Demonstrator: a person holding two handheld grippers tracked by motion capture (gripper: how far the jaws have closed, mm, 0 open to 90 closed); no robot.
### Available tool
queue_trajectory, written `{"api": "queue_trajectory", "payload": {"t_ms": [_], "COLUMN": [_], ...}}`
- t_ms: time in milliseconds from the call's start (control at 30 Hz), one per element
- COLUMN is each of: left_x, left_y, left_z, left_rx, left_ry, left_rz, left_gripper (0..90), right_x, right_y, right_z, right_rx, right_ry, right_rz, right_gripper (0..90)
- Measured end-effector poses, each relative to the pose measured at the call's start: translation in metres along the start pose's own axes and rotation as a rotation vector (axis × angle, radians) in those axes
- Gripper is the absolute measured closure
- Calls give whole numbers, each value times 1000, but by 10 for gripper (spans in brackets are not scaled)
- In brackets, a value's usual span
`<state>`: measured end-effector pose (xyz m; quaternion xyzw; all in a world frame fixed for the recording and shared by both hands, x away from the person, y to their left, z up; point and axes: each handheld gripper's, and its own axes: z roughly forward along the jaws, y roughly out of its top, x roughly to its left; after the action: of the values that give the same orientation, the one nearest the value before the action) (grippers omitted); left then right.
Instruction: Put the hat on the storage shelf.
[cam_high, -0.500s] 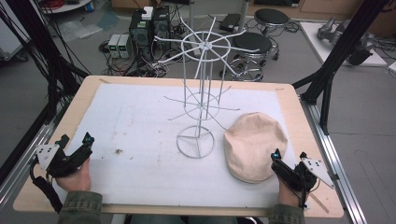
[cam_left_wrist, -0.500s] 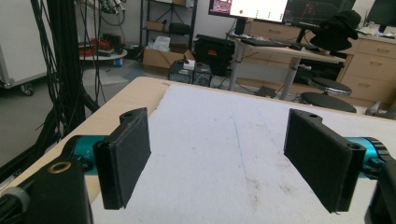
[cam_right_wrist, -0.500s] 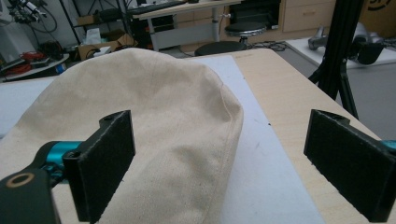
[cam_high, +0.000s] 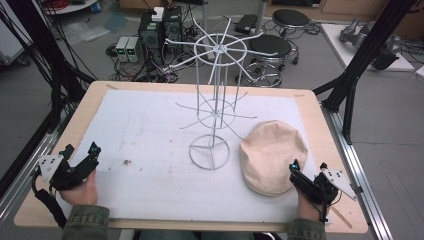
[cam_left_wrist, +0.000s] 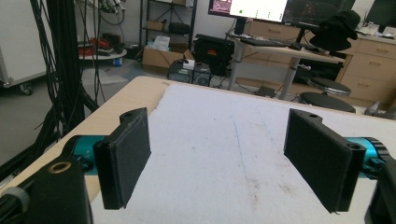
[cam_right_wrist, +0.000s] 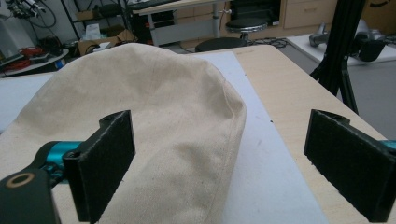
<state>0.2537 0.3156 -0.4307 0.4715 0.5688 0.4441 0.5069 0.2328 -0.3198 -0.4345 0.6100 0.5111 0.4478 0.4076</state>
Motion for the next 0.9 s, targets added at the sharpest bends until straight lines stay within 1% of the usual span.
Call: {"api": "queue_trajectory", "payload": {"t_ms": [633, 900], "left_x": [0, 0], "left_y": [0, 0], "left_z": [0, 0], "left_rx": [-1, 4], "left_ry": [9, 5], "left_rz": [4, 7], "left_gripper": [228, 229], "right_x": [0, 1], "right_y": [0, 0], "right_z": [0, 1], "right_rx": [1, 2], "right_ry": [0, -1], "right_rz": [-3, -1], "right_gripper": [78, 78]}}
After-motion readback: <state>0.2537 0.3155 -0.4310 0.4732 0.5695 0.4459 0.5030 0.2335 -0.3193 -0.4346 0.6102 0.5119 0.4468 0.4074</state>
